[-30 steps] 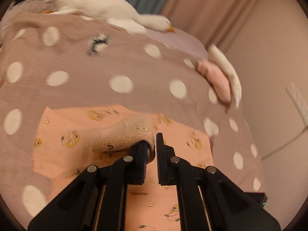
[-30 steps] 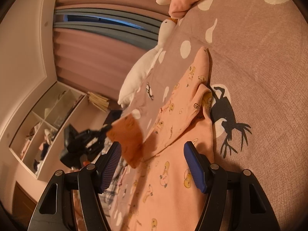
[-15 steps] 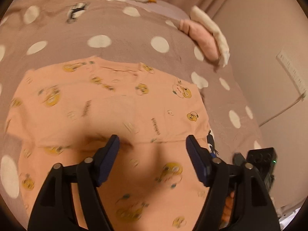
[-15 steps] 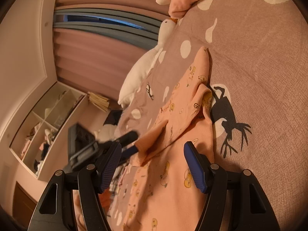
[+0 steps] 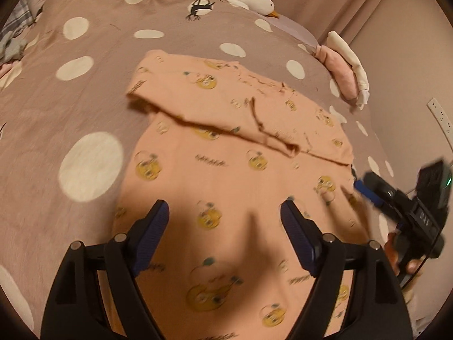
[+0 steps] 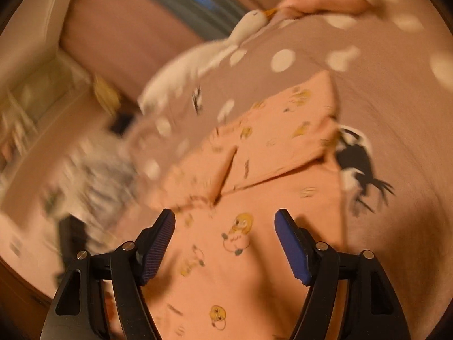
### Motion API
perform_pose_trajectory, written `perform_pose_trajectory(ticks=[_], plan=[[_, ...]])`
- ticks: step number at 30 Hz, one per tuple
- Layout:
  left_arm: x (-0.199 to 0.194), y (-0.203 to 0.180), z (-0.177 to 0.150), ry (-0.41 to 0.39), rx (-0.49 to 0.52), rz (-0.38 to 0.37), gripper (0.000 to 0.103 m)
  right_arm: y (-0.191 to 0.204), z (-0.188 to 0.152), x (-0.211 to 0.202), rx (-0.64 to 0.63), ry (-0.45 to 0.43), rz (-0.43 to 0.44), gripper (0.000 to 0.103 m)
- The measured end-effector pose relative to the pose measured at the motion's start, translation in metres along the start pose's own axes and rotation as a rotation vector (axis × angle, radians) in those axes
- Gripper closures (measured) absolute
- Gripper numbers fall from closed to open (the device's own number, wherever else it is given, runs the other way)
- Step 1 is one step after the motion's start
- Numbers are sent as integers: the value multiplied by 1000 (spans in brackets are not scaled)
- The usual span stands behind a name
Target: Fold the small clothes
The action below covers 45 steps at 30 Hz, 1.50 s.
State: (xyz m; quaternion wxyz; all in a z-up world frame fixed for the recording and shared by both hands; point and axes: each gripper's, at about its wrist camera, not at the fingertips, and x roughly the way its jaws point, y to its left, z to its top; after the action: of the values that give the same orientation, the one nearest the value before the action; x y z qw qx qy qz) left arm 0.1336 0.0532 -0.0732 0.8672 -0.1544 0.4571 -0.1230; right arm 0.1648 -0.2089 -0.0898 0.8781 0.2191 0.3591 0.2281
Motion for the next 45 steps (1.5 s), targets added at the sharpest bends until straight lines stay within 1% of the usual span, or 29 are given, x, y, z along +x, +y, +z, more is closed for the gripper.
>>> perform_pose_trajectory(ticks=[3, 6, 8, 12, 14, 15, 18, 19, 20, 21, 22, 23, 24, 25, 27, 28, 29, 30, 32, 34, 36, 38, 40, 42, 45], plan=[[-8, 8, -7, -15, -15, -4, 22, 43, 9, 22, -171, 49, -131, 30], [-18, 18, -13, -31, -41, -31, 22, 66, 20, 47, -241, 81, -158, 30], [-23, 24, -17, -34, -50, -37, 22, 76, 28, 64, -263, 100, -175, 31], [-27, 36, -21, -28, -62, -31, 22, 94, 33, 99, -328, 161, -206, 45], [-26, 43, -22, -25, -80, -33, 22, 99, 34, 110, -342, 186, -223, 50], [-26, 45, -23, -24, -85, -38, 22, 99, 34, 117, -353, 196, -240, 52], [-25, 48, -23, -18, -96, -50, 22, 98, 37, 130, -350, 222, -277, 53], [-25, 49, -23, -16, -97, -52, 22, 97, 37, 134, -356, 234, -295, 55], [-25, 49, -23, -14, -98, -54, 22, 95, 36, 137, -362, 244, -314, 61], [-24, 49, -23, -12, -100, -57, 22, 95, 34, 140, -372, 250, -335, 63], [-24, 50, -22, -11, -103, -60, 22, 95, 33, 140, -382, 246, -337, 64], [-23, 50, -22, -10, -106, -62, 22, 96, 32, 139, -396, 238, -344, 69], [-23, 51, -22, -8, -111, -64, 22, 97, 30, 139, -415, 232, -356, 77], [-22, 51, -21, -6, -115, -65, 22, 97, 30, 137, -418, 225, -353, 83], [-21, 52, -20, -3, -115, -66, 22, 96, 32, 131, -401, 198, -351, 94], [-21, 52, -20, -1, -114, -67, 22, 93, 34, 125, -382, 173, -361, 94], [-21, 52, -20, 1, -113, -67, 22, 89, 37, 121, -355, 160, -350, 94], [-21, 52, -20, 2, -111, -67, 22, 81, 41, 111, -295, 139, -310, 94], [-20, 51, -21, 4, -107, -64, 22, 69, 43, 92, -219, 98, -238, 94], [-20, 51, -20, 6, -106, -62, 21, 49, 44, 66, -113, 34, -192, 94], [-18, 51, -20, 7, -108, -62, 20, 22, 42, 42, 26, -11, -125, 94], [-17, 50, -17, 9, -108, -61, 20, 2, 39, 31, 104, -23, -93, 94], [-17, 49, -17, 12, -107, -56, 20, -17, 36, 24, 152, -11, -83, 91], [-16, 48, -16, 15, -109, -50, 20, -26, 35, 22, 186, -2, -61, 75], [-16, 47, -17, 18, -111, -44, 20, -27, 38, 27, 208, -3, -16, 66]])
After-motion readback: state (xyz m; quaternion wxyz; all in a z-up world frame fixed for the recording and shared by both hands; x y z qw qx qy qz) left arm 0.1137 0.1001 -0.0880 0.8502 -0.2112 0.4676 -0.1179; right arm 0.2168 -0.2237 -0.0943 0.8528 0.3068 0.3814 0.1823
